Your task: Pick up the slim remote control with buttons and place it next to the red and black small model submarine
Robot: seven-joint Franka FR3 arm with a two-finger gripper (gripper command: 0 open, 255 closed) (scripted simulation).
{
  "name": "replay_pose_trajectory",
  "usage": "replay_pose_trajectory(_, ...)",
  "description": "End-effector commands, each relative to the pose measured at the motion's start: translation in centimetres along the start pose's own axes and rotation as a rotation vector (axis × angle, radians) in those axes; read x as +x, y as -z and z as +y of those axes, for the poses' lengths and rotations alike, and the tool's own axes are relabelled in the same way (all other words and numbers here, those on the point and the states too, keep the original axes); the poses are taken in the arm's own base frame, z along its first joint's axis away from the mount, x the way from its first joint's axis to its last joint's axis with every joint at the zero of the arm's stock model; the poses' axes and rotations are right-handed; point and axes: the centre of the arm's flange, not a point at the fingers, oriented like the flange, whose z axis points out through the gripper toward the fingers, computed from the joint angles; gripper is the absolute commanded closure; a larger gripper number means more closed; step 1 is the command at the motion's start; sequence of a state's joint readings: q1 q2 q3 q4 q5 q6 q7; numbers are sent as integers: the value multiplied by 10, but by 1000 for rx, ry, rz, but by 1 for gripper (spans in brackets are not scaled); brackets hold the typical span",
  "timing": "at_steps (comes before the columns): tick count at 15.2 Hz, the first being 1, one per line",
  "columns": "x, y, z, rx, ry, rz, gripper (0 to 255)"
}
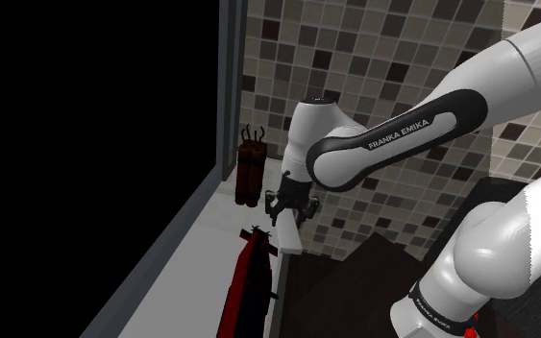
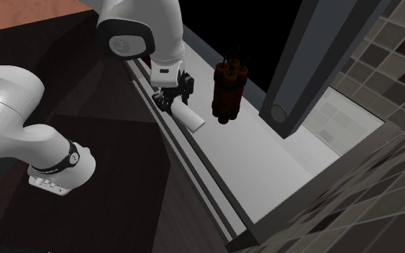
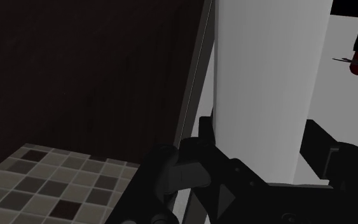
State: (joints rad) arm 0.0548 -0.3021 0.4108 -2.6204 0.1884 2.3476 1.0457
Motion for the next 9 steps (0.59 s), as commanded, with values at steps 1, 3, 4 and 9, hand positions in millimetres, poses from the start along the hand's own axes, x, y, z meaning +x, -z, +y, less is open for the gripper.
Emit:
replay_pose_trajectory(1, 0, -1, 0, -1, 0, -1, 255)
replay_pose_trajectory(3, 0, -1, 0, -1, 0, -1, 255)
replay_pose_trajectory(4, 0, -1, 0, -1, 0, -1, 0)
replay_pose_trajectory(9, 0, -1, 0, -1, 0, -1, 0)
